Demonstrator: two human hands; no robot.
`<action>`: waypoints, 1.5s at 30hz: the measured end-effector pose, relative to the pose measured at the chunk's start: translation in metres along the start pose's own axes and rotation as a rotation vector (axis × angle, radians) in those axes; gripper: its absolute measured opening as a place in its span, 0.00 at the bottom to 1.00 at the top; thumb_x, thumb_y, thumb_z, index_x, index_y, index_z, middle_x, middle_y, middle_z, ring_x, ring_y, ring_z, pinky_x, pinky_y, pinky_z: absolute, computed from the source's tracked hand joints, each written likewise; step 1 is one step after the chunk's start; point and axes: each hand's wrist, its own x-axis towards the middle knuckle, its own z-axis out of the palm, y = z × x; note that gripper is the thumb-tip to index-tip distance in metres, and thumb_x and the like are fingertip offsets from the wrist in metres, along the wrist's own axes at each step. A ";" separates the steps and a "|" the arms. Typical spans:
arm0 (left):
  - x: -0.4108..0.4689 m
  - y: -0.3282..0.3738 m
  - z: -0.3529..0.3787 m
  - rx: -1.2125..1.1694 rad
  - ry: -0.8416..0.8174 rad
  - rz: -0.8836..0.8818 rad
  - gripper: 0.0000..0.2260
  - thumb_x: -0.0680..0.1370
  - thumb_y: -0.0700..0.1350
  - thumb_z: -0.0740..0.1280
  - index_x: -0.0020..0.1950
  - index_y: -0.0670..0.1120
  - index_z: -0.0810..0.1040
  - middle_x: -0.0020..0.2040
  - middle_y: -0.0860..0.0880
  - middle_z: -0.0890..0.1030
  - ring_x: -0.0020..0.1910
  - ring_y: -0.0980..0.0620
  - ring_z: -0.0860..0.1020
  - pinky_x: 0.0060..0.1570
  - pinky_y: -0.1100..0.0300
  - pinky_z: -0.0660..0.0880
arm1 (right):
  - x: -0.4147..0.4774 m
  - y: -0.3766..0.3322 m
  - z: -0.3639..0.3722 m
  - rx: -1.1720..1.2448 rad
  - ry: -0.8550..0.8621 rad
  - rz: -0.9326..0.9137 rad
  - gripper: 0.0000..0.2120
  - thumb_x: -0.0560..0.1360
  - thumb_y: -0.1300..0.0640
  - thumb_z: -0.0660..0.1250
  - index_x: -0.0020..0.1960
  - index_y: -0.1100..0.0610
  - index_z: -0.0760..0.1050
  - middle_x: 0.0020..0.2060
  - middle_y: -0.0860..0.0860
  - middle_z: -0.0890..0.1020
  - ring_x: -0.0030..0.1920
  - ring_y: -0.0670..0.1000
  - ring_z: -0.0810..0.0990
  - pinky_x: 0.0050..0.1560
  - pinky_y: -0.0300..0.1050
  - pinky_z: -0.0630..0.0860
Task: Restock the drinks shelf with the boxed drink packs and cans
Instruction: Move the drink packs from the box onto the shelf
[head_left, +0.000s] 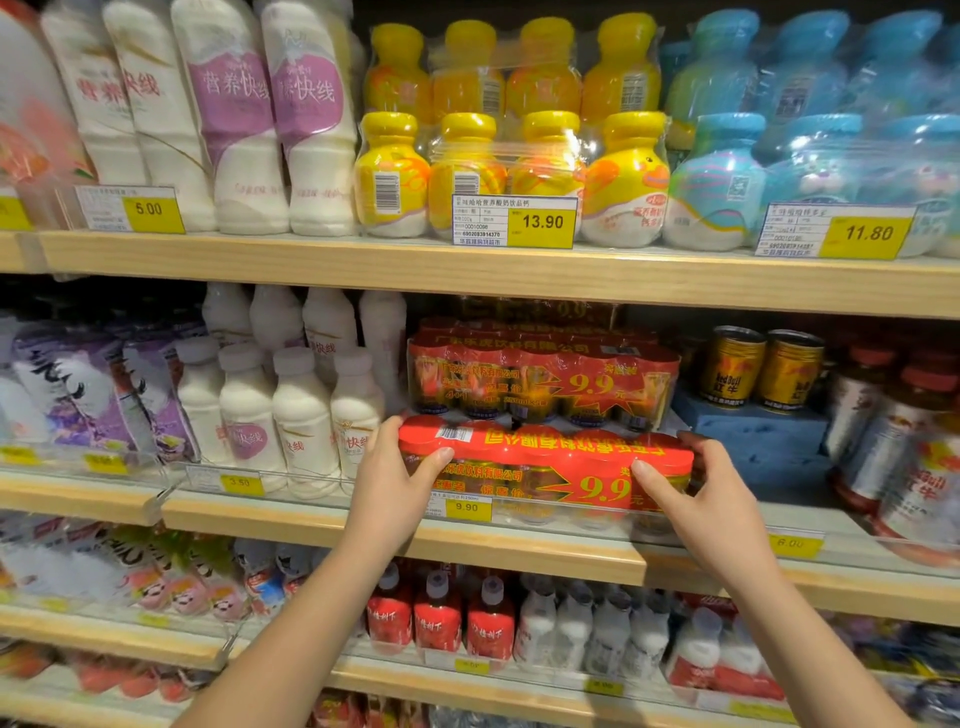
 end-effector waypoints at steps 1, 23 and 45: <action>0.000 0.000 0.000 -0.002 0.001 -0.002 0.28 0.76 0.57 0.71 0.72 0.47 0.69 0.62 0.50 0.77 0.59 0.52 0.76 0.58 0.54 0.76 | 0.000 0.000 0.000 -0.002 -0.003 -0.004 0.21 0.74 0.40 0.73 0.59 0.46 0.67 0.51 0.46 0.79 0.49 0.48 0.79 0.44 0.47 0.75; -0.011 0.004 0.000 0.095 0.051 0.020 0.34 0.78 0.56 0.69 0.79 0.44 0.61 0.74 0.45 0.69 0.72 0.47 0.69 0.68 0.55 0.67 | 0.005 0.012 0.003 0.008 0.046 -0.031 0.37 0.71 0.35 0.74 0.73 0.52 0.69 0.64 0.51 0.78 0.64 0.53 0.78 0.61 0.58 0.79; -0.112 -0.079 -0.136 -0.216 -0.144 0.193 0.27 0.78 0.56 0.69 0.75 0.50 0.68 0.69 0.55 0.71 0.68 0.58 0.71 0.70 0.57 0.69 | -0.204 -0.079 0.052 0.086 0.049 0.037 0.37 0.73 0.39 0.73 0.77 0.49 0.66 0.68 0.47 0.76 0.66 0.47 0.75 0.63 0.48 0.75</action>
